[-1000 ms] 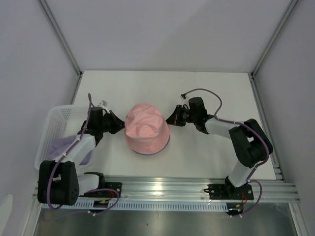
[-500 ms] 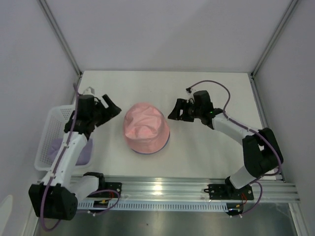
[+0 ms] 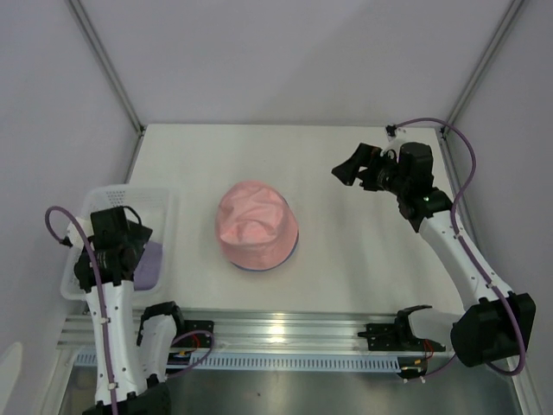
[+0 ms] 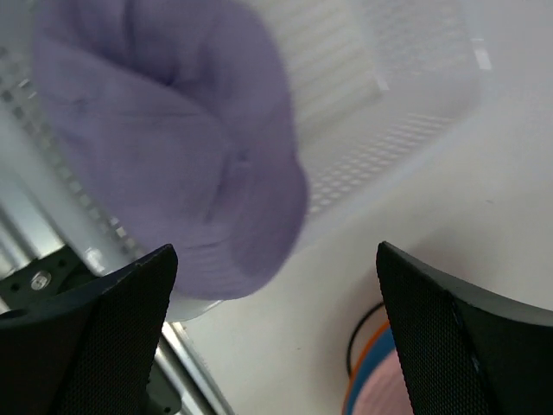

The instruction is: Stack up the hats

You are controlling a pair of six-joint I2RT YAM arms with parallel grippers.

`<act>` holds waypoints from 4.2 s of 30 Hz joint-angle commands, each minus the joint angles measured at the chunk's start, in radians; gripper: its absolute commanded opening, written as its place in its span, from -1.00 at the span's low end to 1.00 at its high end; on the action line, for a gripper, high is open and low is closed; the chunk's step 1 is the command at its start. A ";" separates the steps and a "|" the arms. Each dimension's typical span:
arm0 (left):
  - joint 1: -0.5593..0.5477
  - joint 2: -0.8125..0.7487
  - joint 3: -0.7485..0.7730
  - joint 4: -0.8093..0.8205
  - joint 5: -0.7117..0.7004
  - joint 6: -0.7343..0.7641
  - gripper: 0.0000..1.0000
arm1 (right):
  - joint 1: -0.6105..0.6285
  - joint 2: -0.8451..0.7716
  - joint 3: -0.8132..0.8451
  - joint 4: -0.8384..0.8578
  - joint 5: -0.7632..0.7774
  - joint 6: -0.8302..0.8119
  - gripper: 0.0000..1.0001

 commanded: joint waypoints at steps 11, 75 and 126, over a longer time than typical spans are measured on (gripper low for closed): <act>0.114 0.082 -0.163 -0.072 -0.129 -0.206 -0.22 | 0.002 0.000 -0.035 0.034 -0.045 0.022 0.99; 0.454 0.047 -0.260 0.395 0.229 0.132 -0.99 | 0.112 0.117 0.191 -0.086 0.012 0.012 0.99; -0.603 0.148 0.070 0.428 0.691 0.496 0.02 | 0.143 0.035 0.000 0.151 -0.172 0.175 0.99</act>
